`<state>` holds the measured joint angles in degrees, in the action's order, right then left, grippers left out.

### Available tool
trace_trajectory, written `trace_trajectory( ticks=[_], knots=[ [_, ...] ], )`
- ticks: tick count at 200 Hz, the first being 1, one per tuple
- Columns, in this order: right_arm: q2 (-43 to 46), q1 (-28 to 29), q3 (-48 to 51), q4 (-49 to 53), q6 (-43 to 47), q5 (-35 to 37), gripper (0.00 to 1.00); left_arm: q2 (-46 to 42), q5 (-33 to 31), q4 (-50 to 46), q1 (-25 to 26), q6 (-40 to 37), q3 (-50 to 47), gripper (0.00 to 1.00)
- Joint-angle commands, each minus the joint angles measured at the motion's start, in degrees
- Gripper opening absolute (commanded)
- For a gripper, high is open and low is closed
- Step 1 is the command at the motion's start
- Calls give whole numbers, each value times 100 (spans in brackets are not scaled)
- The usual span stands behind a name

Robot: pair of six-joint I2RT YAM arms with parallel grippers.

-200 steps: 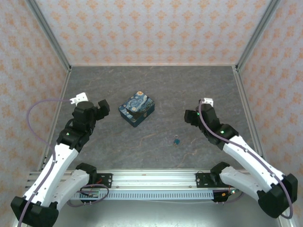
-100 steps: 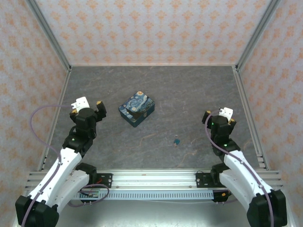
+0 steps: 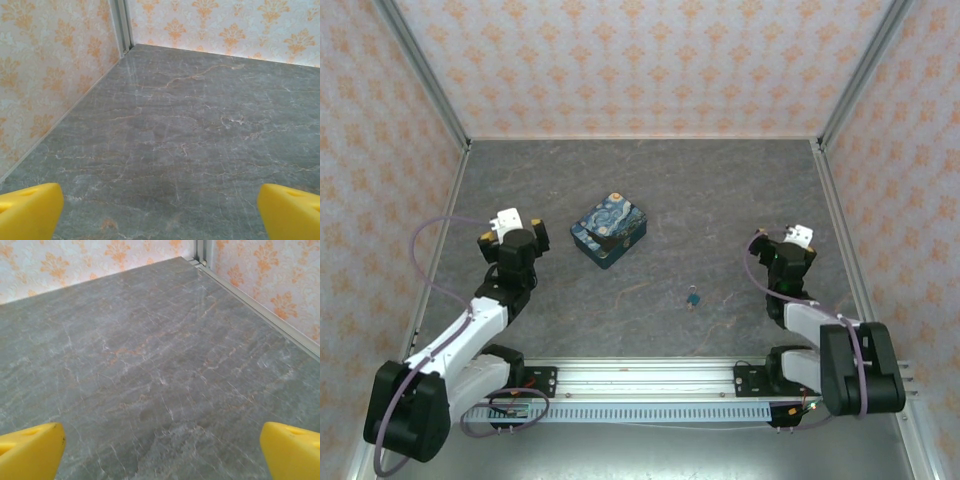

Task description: Unlock the padlock with the key

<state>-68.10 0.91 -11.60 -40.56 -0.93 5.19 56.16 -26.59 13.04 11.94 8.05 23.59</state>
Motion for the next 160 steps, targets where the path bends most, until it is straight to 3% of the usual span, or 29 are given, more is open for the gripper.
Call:
trace_trajectory(
  ticks=[1,62,96,124,151,160],
  knots=[
    [-344,-116,-136,-940,183,-618,99,330,-107,1080,-107,-355,-157,100],
    [-1858,-135,-462,-1853,330,-1002,99,1612,402,2545,-318,-850,-359,100],
    [-1890,-167,-1260,-289,420,-1244,99,2277,771,3328,-544,-801,-443,100],
    [-1932,-189,-1216,-471,334,-1104,99,2917,955,3935,-710,-679,-457,100],
    [-1913,-183,-1228,-422,323,-1067,99,2930,1168,3012,-742,-689,31,100],
    [-1925,-185,-1222,-435,322,-1054,99,2965,1232,3211,-772,-694,-37,100]
  ],
)
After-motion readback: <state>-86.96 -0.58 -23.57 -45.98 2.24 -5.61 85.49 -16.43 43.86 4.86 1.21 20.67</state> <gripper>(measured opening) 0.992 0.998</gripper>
